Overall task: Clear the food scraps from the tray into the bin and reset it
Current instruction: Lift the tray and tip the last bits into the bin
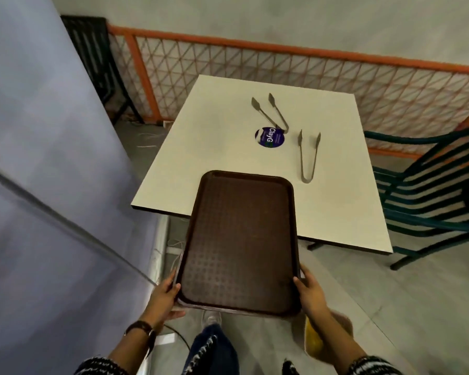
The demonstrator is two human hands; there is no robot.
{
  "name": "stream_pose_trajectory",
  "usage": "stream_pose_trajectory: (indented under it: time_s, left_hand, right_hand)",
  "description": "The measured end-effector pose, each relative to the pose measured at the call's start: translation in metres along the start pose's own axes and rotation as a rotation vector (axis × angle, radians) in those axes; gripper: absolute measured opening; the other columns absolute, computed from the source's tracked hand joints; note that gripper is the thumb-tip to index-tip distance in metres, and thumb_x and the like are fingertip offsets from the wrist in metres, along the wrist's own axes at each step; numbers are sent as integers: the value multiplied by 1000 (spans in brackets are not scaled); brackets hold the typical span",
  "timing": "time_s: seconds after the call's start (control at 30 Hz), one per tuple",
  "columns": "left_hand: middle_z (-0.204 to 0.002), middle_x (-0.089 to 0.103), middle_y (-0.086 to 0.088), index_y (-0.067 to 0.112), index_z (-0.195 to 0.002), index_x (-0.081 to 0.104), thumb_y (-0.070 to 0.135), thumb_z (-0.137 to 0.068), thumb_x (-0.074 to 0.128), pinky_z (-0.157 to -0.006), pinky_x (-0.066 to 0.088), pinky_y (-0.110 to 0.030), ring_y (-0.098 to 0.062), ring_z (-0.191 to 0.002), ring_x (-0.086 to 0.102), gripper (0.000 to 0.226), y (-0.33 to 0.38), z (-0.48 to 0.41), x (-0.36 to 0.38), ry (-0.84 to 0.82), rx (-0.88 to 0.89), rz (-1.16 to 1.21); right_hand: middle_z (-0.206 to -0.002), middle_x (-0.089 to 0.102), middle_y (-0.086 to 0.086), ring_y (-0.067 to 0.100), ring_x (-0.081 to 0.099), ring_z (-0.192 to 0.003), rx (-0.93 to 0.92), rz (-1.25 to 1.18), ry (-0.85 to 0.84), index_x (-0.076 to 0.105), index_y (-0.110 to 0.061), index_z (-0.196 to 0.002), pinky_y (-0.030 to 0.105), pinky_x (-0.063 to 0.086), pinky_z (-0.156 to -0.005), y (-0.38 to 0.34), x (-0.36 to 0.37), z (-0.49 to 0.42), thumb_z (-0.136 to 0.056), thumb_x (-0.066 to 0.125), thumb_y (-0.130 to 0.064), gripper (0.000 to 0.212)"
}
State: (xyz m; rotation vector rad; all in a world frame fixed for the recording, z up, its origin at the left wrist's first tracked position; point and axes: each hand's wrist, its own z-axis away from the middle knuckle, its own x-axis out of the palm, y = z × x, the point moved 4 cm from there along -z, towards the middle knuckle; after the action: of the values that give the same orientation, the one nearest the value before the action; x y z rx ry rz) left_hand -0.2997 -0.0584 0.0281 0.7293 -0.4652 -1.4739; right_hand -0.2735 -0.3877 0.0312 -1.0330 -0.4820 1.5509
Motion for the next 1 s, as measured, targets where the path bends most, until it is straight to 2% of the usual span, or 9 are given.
stream_pose_trajectory:
  time_s: [0.1,0.17,0.3,0.4,0.5,0.7,0.8,0.87,1.0]
  left_hand:
    - [-126,56,-17,21,-139,40,9,-99,35,-47,52,-27,-30,-90,59,42,-6,-38,-23,59,-50,56]
    - [-125,56,-20,17,-138,42,8,-98,38,-42,52,-25,-32,-87,58,41,-2,-61,-36,81,-42,88]
    - [-119,59,-20,20,-132,47,7,-94,45,-45,54,-28,-34,-89,60,40,8,-83,-54,130,-37,97]
    - [-109,64,-18,23,-127,52,4,-90,51,-56,56,-35,-33,-80,63,41,14,-98,-66,171,-19,123]
    - [-93,65,-16,15,-111,57,4,-89,54,-48,53,-32,-30,-67,63,25,17,-110,-74,226,-30,168]
    - [-94,64,-14,8,-96,62,-8,-84,55,-60,56,-39,-41,-94,61,21,55,-146,-89,248,12,306]
    - [-118,48,-4,10,-124,48,-12,-84,54,-80,53,-47,-35,-108,53,47,98,-162,-96,234,99,356]
    - [-126,46,-8,15,-126,47,-8,-86,53,-83,51,-43,-31,-105,55,46,121,-167,-99,257,152,232]
    - [-131,49,-22,-2,-128,47,-3,-86,56,-91,43,-36,-36,-113,52,43,125,-170,-86,388,153,-66]
  right_hand:
    - [-97,68,19,31,64,-86,80,104,6,42,-6,-135,37,54,-80,-6,28,-15,-93,47,-3,43]
    - [-78,66,9,20,62,-68,63,187,2,42,-5,-134,23,53,-62,-16,42,-26,-91,49,-1,44]
    - [-67,59,-1,5,58,-50,67,339,-23,37,-11,-139,9,44,-48,-42,61,-43,-91,45,-1,50]
    - [-70,63,7,16,59,-58,97,409,-85,28,-14,-144,22,52,-59,-54,73,-53,-90,44,1,59]
    - [-57,57,0,10,54,-49,72,493,-55,25,-18,-145,16,45,-43,-65,77,-65,-87,46,0,64]
    - [-64,59,1,13,55,-50,63,504,-116,22,-29,-139,19,42,-38,-89,106,-86,-86,43,-3,63]
    - [-65,61,4,18,58,-48,54,428,-140,42,-20,-119,31,51,-45,-103,130,-96,-88,41,-5,35]
    - [-65,62,11,22,60,-42,177,290,-213,50,-14,-107,35,54,-46,-112,150,-100,-89,37,-1,26]
    - [-73,59,14,26,61,-48,337,89,-340,52,-8,-101,41,55,-49,-139,192,-111,-92,37,1,19]
